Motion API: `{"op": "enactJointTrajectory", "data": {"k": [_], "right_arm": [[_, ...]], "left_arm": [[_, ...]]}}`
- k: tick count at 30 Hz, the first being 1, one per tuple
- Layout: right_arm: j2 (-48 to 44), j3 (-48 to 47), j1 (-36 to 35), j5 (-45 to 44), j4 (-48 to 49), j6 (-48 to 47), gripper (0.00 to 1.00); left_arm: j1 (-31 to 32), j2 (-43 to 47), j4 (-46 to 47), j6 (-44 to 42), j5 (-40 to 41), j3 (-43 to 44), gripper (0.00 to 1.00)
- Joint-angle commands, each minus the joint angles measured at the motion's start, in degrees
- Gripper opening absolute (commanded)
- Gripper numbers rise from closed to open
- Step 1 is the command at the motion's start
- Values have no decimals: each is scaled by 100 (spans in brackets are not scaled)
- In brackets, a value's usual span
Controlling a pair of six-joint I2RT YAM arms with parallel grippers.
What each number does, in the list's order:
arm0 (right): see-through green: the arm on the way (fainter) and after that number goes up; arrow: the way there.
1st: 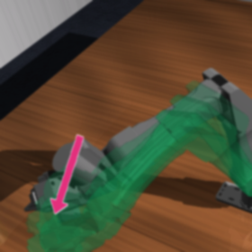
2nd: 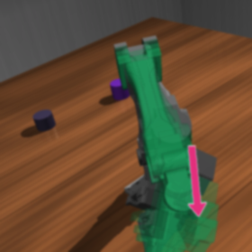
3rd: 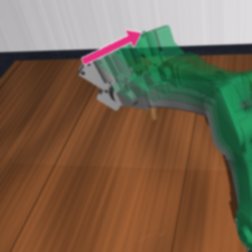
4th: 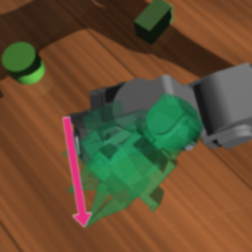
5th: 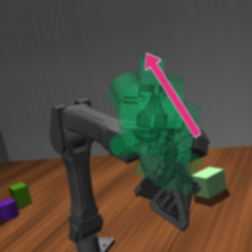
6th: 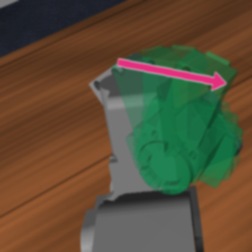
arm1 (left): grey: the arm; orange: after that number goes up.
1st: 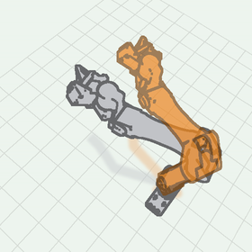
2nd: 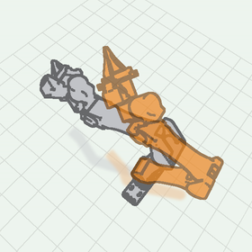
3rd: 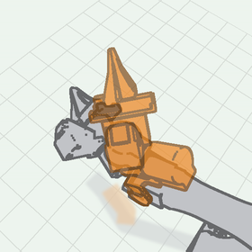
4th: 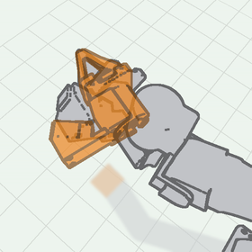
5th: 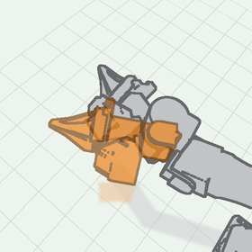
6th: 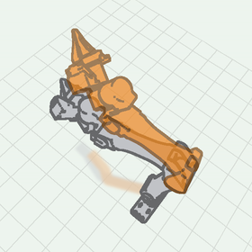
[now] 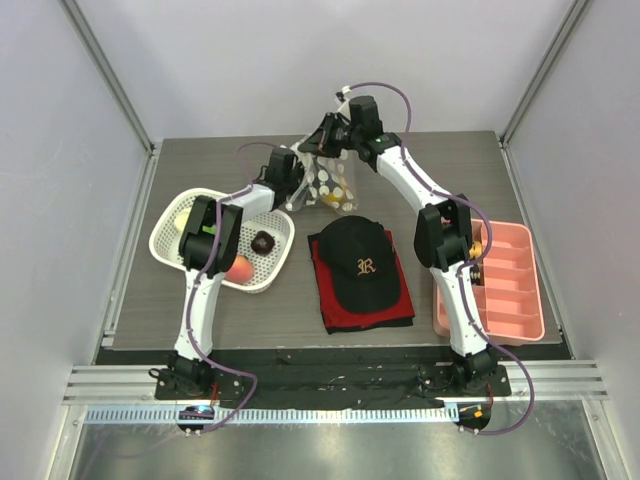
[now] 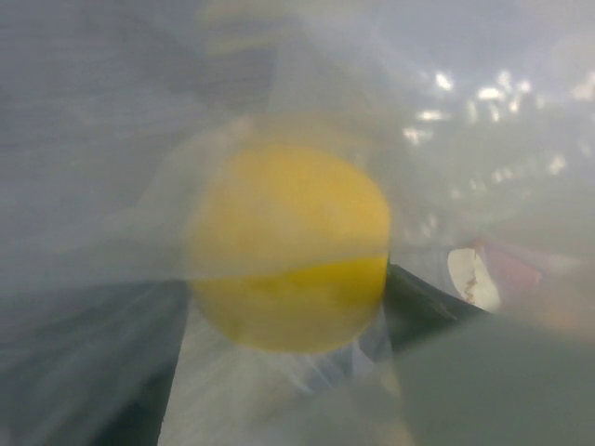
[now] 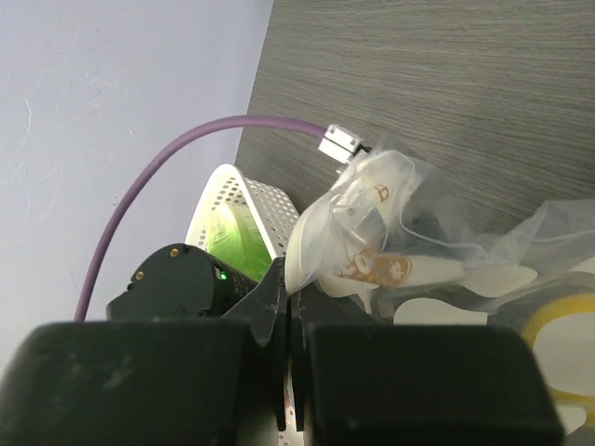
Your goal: Open the zip-top bag and remove the fake food
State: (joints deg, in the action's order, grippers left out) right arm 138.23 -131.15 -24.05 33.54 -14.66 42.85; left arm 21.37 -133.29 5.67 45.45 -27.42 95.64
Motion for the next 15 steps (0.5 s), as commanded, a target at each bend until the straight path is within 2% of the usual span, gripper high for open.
{"op": "enactJointTrajectory", "data": {"k": [1, 2, 7, 10, 11, 13, 15], "right_arm": [[-525, 116, -38, 47, 244, 13, 1], [-534, 134, -47, 39, 253, 4, 1], [-596, 230, -47, 74, 253, -40, 1], [-649, 274, -38, 74, 253, -66, 2], [-657, 274, -38, 56, 253, -66, 1], [-657, 301, -38, 65, 253, -75, 1], [-701, 353, -38, 22, 235, -197, 1]], "left_arm": [[8, 5, -101, -239, 386, 236, 86], [-1, 5, -145, -212, 500, 271, 95], [-10, -56, -110, -124, 580, 342, 95], [-18, -126, -154, -124, 554, 429, 78], [-18, -144, -250, -142, 553, 473, 65], [-27, -153, -338, -212, 554, 526, 55], [-27, -31, -408, -317, 588, 509, 30]]}}
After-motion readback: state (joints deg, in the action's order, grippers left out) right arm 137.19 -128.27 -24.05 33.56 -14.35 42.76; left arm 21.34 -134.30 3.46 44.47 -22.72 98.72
